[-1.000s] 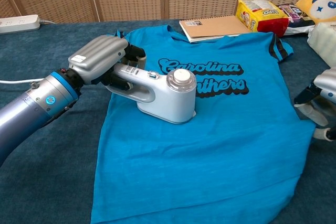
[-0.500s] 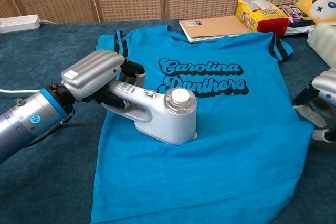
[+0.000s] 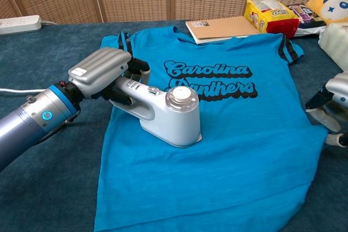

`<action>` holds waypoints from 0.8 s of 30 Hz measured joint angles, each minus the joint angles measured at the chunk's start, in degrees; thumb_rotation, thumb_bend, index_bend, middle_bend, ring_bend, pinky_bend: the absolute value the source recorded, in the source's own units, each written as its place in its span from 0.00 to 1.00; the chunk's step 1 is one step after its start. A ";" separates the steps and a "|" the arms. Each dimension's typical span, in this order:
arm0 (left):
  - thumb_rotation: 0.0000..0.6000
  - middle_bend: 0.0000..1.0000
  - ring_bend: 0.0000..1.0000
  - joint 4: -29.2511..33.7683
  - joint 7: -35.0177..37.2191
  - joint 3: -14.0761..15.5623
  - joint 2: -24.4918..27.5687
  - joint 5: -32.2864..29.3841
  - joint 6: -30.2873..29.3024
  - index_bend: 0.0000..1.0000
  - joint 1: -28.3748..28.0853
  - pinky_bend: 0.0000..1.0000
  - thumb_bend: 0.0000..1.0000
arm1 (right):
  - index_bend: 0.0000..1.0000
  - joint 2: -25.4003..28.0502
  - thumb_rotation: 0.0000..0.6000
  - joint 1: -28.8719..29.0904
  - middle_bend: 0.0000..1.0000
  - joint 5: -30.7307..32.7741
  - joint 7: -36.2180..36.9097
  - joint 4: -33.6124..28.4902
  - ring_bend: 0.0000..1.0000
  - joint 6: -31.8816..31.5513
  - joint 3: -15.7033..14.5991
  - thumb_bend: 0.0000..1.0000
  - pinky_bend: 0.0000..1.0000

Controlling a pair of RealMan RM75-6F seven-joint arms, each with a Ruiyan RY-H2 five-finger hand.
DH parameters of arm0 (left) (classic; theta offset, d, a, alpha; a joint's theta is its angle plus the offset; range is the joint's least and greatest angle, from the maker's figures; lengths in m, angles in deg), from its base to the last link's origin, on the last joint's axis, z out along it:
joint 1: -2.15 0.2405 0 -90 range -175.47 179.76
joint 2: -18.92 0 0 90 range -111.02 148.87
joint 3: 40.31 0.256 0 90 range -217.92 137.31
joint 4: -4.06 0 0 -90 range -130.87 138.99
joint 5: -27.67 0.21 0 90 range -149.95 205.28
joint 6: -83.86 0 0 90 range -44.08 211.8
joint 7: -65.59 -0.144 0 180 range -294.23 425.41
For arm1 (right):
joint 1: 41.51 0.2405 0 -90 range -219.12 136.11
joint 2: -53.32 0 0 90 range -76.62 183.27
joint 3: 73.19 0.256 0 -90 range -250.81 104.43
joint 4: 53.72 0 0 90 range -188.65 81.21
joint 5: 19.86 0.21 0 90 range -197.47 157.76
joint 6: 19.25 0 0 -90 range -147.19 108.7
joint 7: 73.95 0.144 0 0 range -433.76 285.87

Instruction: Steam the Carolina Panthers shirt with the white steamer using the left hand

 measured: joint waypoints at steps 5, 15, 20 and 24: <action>1.00 0.73 0.68 -3.50 0.42 -1.18 -1.25 -0.91 1.29 0.69 -1.03 0.80 0.47 | 0.81 0.10 1.00 -0.09 0.74 0.15 0.02 0.06 0.76 0.06 -0.03 0.37 0.78; 1.00 0.73 0.68 -9.43 1.23 -3.79 -2.68 -3.64 3.46 0.69 -2.45 0.80 0.47 | 0.81 0.02 1.00 -0.04 0.74 0.31 -0.04 0.12 0.76 0.26 0.09 0.37 0.78; 1.00 0.73 0.68 -11.22 1.67 -4.49 -2.88 -4.81 4.53 0.69 -2.29 0.80 0.47 | 0.81 0.08 1.00 -0.07 0.74 0.37 0.04 0.21 0.76 0.27 0.09 0.37 0.78; 1.00 0.73 0.68 -11.05 2.09 -3.85 -2.99 -4.44 4.26 0.69 -2.06 0.80 0.47 | 0.81 -0.03 1.00 -0.04 0.74 0.34 0.22 0.35 0.76 0.24 0.11 0.37 0.78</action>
